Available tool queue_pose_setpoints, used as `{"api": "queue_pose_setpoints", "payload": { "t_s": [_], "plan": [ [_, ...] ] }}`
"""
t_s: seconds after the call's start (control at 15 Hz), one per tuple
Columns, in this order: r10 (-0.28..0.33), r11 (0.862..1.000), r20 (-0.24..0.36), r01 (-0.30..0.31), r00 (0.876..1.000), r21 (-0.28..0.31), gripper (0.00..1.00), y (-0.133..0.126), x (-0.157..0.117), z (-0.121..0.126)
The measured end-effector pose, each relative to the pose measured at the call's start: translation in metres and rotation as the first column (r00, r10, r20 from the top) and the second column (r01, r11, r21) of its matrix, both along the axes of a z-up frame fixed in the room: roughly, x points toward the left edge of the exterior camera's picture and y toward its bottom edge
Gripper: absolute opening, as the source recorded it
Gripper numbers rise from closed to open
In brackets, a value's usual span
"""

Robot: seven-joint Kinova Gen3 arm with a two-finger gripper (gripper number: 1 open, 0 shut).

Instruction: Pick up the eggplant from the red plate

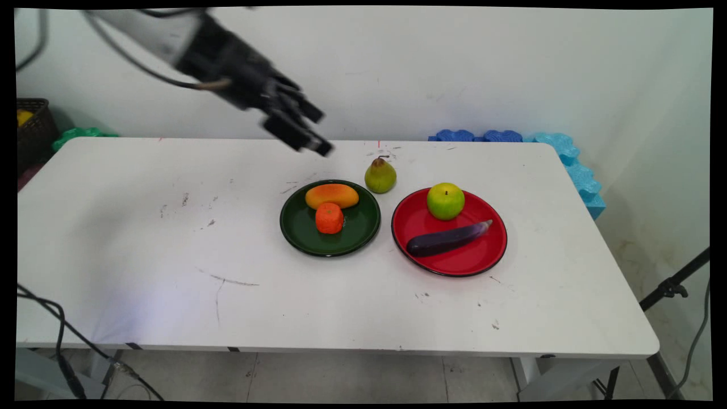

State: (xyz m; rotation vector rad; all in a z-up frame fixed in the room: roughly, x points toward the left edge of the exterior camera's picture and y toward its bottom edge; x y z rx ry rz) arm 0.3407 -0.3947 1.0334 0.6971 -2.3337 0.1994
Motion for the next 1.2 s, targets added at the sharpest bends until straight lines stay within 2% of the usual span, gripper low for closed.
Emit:
{"api": "queue_pose_setpoints", "payload": {
  "t_s": [0.2,0.4,0.6,0.87,1.2],
  "plan": [
    [0.024,0.999,0.041,-0.025,0.999,0.028,1.0,-0.025,-0.058,-0.022],
    [0.044,0.997,0.086,-0.049,0.995,0.06,1.0,-0.049,-0.103,-0.053],
    [0.072,0.991,0.12,-0.084,0.99,0.103,1.0,-0.067,-0.138,-0.086],
    [0.085,0.983,0.14,-0.106,0.987,0.153,1.0,-0.083,-0.173,-0.128],
    [0.081,0.978,0.157,-0.109,0.984,0.178,1.0,-0.096,-0.201,-0.172]
  ]
}}
